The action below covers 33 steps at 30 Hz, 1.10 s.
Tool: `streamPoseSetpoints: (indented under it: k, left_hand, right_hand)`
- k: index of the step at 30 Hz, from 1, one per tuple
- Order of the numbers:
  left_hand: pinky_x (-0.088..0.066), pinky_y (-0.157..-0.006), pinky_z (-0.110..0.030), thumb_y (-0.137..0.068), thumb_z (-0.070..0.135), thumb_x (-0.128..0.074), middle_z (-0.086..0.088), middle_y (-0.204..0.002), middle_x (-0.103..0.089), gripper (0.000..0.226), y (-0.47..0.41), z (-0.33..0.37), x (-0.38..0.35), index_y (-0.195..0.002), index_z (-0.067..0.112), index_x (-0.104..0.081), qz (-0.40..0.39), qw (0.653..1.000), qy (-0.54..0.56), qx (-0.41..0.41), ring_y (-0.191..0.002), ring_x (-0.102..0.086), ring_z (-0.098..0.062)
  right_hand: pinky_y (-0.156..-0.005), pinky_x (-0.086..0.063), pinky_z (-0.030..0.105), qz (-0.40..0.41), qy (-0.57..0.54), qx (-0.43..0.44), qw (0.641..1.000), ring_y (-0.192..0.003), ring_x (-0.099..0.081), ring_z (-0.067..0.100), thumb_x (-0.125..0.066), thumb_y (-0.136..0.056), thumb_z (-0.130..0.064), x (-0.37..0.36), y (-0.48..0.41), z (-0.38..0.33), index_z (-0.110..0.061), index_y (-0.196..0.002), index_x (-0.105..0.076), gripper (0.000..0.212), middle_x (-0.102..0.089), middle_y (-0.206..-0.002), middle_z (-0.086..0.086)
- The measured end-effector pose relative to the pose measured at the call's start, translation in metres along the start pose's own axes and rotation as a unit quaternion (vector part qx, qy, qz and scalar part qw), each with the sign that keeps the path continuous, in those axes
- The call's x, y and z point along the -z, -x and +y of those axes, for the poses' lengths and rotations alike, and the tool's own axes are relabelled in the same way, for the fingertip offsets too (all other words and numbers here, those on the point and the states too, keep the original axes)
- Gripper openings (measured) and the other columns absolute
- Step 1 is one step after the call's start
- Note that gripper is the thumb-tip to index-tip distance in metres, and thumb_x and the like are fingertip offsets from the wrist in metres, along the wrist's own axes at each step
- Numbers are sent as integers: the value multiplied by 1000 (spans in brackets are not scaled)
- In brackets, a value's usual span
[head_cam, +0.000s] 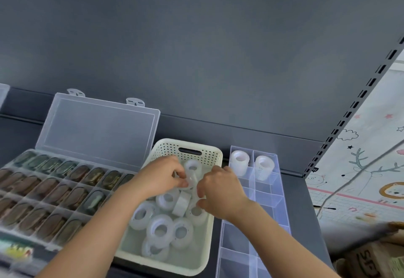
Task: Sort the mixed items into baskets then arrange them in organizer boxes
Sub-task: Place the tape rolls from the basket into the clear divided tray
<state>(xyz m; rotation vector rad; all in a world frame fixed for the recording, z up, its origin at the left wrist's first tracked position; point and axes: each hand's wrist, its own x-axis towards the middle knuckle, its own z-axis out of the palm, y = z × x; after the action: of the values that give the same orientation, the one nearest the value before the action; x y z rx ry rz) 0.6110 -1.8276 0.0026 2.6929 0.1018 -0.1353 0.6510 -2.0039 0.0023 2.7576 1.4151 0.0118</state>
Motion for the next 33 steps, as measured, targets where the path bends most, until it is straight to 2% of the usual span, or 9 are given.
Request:
streamPoseSetpoints:
  k: [3, 6, 10, 13, 16, 22, 26, 30, 33]
  left_hand:
    - [-47, -76, -31, -80, 36, -74, 11, -83, -57, 15, -1, 0, -3, -85, 22, -74, 42, 999, 14, -10, -79, -54, -9]
    - [-45, -72, -30, -80, 28, -75, 6, -83, -60, 10, -1, 6, 0, -84, 20, -76, 111, 990, 83, -18, -75, -55, -9]
    - [-45, -67, -27, -81, 19, -74, 6, -81, -61, 5, -5, 29, 11, -85, 17, -77, 230, 960, 148, -58, -71, -56, -10]
    - [-47, -69, -28, -82, 16, -73, 8, -85, -62, 9, -9, 51, 15, -90, 16, -76, 260, 947, 161, -96, -73, -59, -12]
    - [-45, -71, -29, -84, 17, -71, 6, -88, -62, 13, -19, 74, 6, -95, 13, -76, 241, 950, 146, -131, -74, -56, -13]
    - [-45, -74, -34, -91, 21, -55, 2, -93, -56, 20, -48, 106, -29, -84, 9, -70, 106, 978, -38, -176, -91, -51, -18]
    - [-31, -56, -30, -84, 21, -59, -1, -73, -37, 26, -63, 112, -41, -63, 7, -53, 35, 981, -121, -150, -74, -48, -24]
    - [-31, -54, -28, -81, 21, -62, -1, -67, -32, 30, -71, 114, -46, -59, 7, -49, -9, 981, -135, -142, -70, -51, -27]
    - [-33, -57, -32, -86, 21, -58, -3, -58, -31, 41, -75, 109, -50, -53, 10, -36, -53, 982, -123, -132, -60, -41, -24]
  right_hand:
    - [-80, -33, 33, 21, -21, -12, 999, -95, -52, 24, -56, -86, -34, -2, 0, 1, -19, -89, -69, 20, -66, -91, 2]
    - [-86, -37, 31, 58, -109, -39, 992, -97, -55, 22, -55, -89, -36, 2, 3, 8, -21, -94, -70, 21, -68, -97, -1]
    - [-83, -42, 27, 160, -256, -88, 949, -97, -57, 19, -63, -89, -28, 16, 13, 23, -18, -103, -71, 19, -69, -102, -2]
    - [-79, -41, 25, 220, -285, -141, 922, -97, -59, 21, -65, -88, -20, 26, 25, 45, -13, -101, -72, 16, -69, -100, 1]
    - [-77, -42, 28, 237, -230, -186, 926, -96, -59, 25, -65, -88, -17, 26, 40, 71, -13, -100, -73, 15, -69, -99, 3]
    - [-77, -49, 33, 128, -139, -258, 948, -99, -57, 24, -54, -91, -19, 5, 71, 108, -15, -97, -72, 19, -67, -104, 2]
    - [-76, -49, 29, 80, -127, -265, 952, -98, -59, 22, -55, -90, -25, -3, 76, 116, -24, -101, -72, 20, -67, -106, 0]
    - [-81, -49, 28, 60, -141, -260, 953, -101, -59, 19, -61, -88, -31, -8, 70, 120, -29, -101, -72, 18, -68, -107, -3]
    - [-78, -48, 27, 32, -130, -257, 957, -97, -58, 19, -60, -87, -36, -11, 65, 120, -26, -96, -74, 19, -68, -100, 0]
